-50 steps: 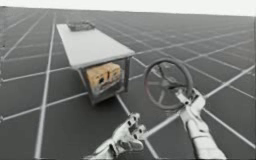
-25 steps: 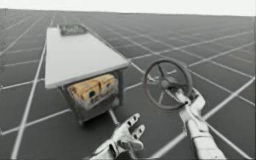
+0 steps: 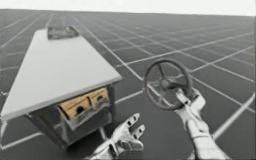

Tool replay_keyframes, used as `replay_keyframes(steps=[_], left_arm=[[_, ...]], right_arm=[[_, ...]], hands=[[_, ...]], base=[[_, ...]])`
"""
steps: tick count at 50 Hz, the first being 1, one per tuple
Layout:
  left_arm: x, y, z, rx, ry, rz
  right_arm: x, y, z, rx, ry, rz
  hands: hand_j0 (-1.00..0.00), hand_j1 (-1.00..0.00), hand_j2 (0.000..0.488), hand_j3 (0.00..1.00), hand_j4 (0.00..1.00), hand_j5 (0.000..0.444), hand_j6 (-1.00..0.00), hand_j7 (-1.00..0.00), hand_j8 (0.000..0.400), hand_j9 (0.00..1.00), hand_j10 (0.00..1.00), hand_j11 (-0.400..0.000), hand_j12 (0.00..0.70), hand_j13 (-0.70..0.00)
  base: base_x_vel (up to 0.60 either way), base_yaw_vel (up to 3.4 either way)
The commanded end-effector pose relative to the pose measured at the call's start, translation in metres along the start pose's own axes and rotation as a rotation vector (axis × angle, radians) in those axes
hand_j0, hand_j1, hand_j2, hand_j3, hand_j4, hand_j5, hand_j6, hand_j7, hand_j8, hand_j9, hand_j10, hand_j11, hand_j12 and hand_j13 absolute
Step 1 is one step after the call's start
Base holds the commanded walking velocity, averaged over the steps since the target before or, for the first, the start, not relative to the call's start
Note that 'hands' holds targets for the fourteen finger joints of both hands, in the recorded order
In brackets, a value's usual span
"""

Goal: Pick up and drop off the object

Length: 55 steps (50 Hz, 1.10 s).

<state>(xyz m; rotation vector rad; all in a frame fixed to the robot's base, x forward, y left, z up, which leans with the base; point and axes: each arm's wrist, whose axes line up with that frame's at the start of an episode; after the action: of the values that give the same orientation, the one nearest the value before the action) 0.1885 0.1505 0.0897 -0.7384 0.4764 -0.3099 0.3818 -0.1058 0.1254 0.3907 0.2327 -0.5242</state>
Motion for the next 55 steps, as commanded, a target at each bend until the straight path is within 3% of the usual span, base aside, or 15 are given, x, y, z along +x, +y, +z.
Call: replay_keyframes(steps=[1,55], left_arm=[[0.0020,-0.0048,0.0013,0.016,0.004,-0.008],[0.0020,-0.0048,0.0013,0.016,0.004,-0.008]], right_arm=[[0.0018,-0.0036,0.0098,0.033,-0.030,-0.001],[0.0018,-0.0036,0.0098,0.033,-0.030,-0.001]], hands=[[0.00,0.00,0.000,1.00,1.00,0.000,0.00,0.00,0.000,1.00,1.00,-0.400,0.000,-0.700],[0.00,0.00,0.000,1.00,1.00,0.000,0.00,0.00,0.000,1.00,1.00,-0.400,0.000,-0.700]], base=[[0.57,0.05],[0.45,0.30]])
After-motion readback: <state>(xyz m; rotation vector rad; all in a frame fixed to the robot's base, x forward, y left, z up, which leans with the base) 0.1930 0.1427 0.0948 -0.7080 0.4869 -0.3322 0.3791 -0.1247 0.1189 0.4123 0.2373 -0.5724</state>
